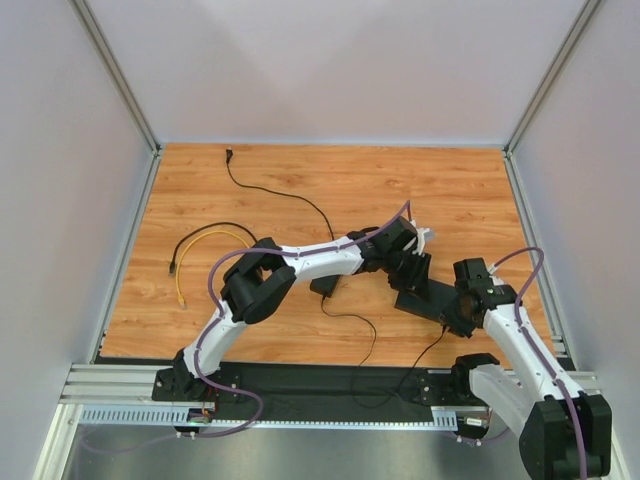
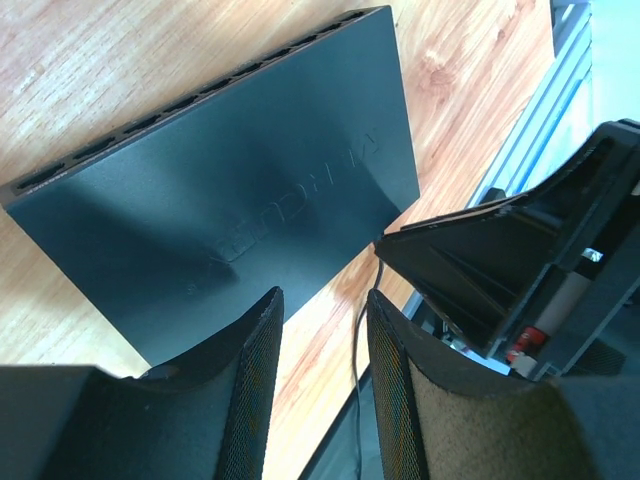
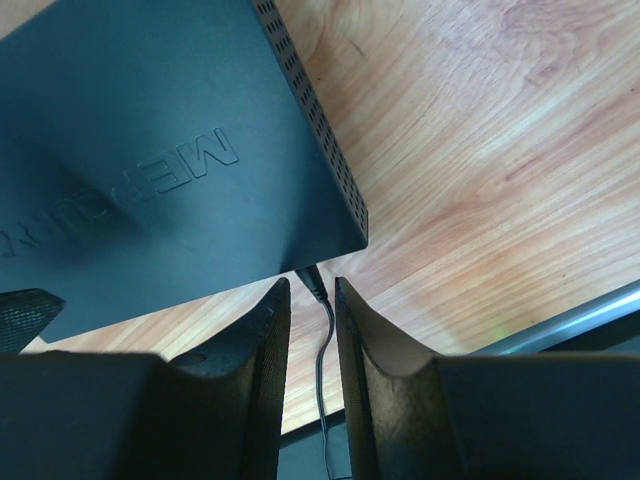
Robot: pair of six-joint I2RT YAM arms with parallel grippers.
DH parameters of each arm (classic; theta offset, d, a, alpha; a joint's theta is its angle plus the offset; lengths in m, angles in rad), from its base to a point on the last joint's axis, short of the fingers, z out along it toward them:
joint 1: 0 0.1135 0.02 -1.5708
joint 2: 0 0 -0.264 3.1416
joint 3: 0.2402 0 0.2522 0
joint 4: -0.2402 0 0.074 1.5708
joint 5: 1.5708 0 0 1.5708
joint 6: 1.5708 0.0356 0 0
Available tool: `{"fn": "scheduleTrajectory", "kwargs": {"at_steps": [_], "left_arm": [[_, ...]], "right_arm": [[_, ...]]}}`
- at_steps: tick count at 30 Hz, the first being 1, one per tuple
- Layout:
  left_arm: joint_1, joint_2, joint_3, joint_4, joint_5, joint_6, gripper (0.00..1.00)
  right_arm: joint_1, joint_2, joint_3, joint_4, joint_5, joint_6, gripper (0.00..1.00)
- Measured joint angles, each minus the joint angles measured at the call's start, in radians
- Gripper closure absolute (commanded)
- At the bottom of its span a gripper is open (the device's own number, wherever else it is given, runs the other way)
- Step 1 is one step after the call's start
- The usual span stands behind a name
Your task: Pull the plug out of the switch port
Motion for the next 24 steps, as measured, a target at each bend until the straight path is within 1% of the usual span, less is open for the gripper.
{"fn": "scheduleTrajectory", "kwargs": {"at_steps": [10,13,21,24], "left_arm": [[0.0,0.042,0.029,-0.03,0.013,-0.028,0.53],[0.0,0.043,0.032,-0.032,0.015,-0.033,0.54],[0.0,0.043,0.032,-0.034,0.014,-0.038,0.55],[0.0,0.043,0.032,-0.035,0.014,-0.04,0.55]], "right_arm": [[0.001,-0.006,-0.027,0.014,0.005,0.007,0.75],[0.001,0.006,-0.028,0.027,0.004,0.008,0.8],[0.003,0.037,-0.034,0.053,-0.01,0.008,0.82],[0.003,0.04,-0.034,0.054,-0.013,0.008,0.85]]}}
